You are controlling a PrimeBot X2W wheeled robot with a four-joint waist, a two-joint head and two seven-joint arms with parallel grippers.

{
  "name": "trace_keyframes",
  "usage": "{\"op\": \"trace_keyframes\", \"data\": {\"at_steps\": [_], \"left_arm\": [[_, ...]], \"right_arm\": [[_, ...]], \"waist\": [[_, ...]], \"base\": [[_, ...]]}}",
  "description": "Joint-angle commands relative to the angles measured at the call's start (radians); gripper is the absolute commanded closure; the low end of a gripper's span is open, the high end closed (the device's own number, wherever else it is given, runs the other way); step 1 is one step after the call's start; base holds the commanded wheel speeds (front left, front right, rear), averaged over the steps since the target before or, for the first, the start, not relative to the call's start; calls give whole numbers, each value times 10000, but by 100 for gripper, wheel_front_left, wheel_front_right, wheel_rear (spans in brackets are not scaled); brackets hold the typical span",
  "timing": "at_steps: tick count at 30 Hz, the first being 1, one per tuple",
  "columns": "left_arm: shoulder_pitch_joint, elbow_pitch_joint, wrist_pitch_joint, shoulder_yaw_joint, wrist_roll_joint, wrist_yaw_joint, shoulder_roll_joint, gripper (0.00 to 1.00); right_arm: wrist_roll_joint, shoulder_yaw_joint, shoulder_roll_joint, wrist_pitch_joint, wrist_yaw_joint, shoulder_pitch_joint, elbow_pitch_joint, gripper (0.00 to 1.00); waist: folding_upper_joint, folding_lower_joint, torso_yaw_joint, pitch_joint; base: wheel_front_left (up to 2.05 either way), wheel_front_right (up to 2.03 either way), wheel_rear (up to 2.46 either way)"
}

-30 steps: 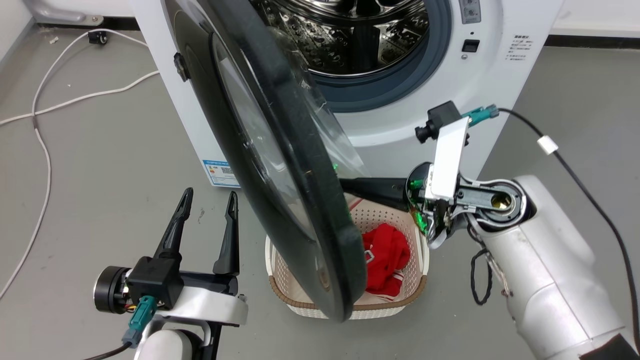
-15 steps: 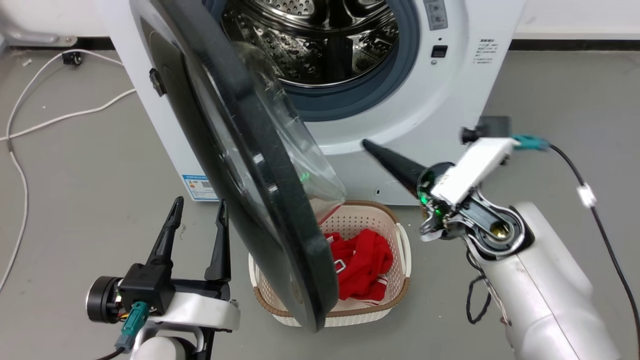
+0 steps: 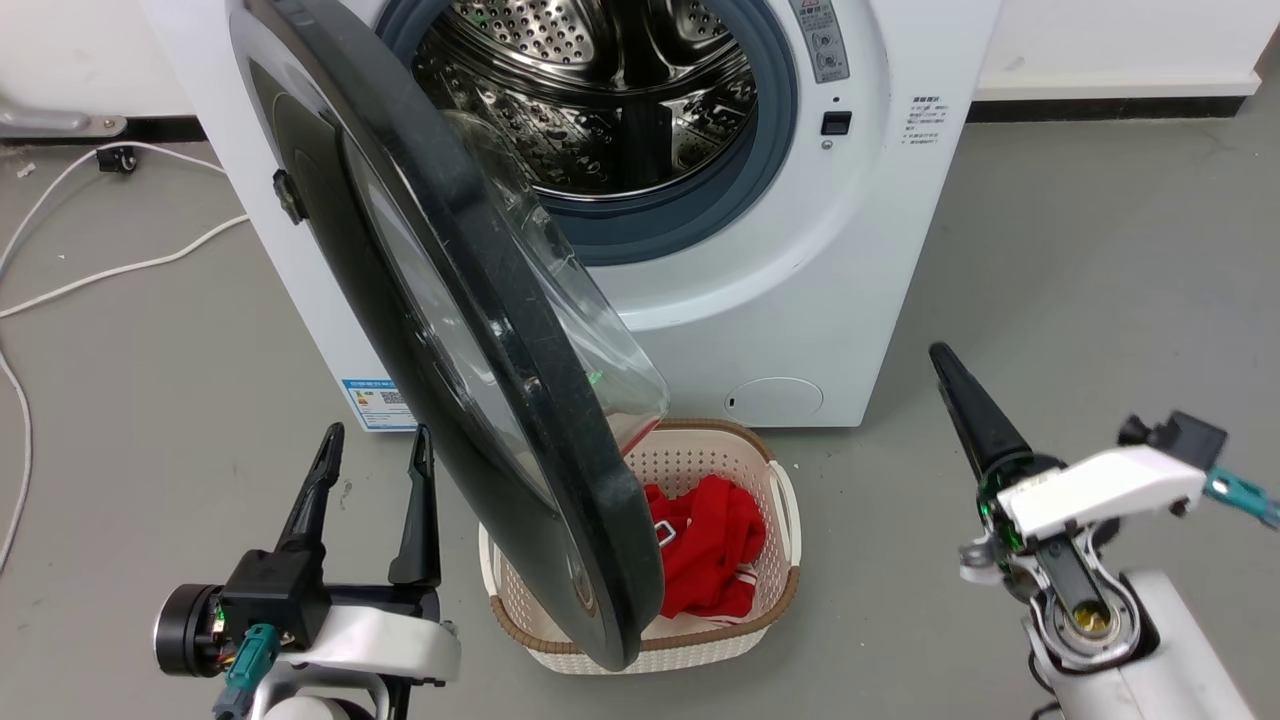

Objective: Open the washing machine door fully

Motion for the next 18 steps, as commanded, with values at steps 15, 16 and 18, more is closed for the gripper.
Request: {"op": "trace_keyframes", "data": {"at_steps": [15,16,18], "left_arm": [[217,93,-26,155,-25,27,-5,0],[229,84,-26,157,-21,34,-4,0],[236,70,-26,157,-17,40,-4,0]], "right_arm": [[-8105,-1530,-320,-3304,-1,1989,-1501,0],[-9123,-1771,-269,-3313,-1,2079,-1784,0],[-10672,-2143,48,-3317,-1,2271,-2421,0]], "waist": [[-1,1,60,-215],[-1,1,62,-225],[-1,1,73,-238]], "base": [[0,0,0],[0,0,0],[0,0,0]]}}
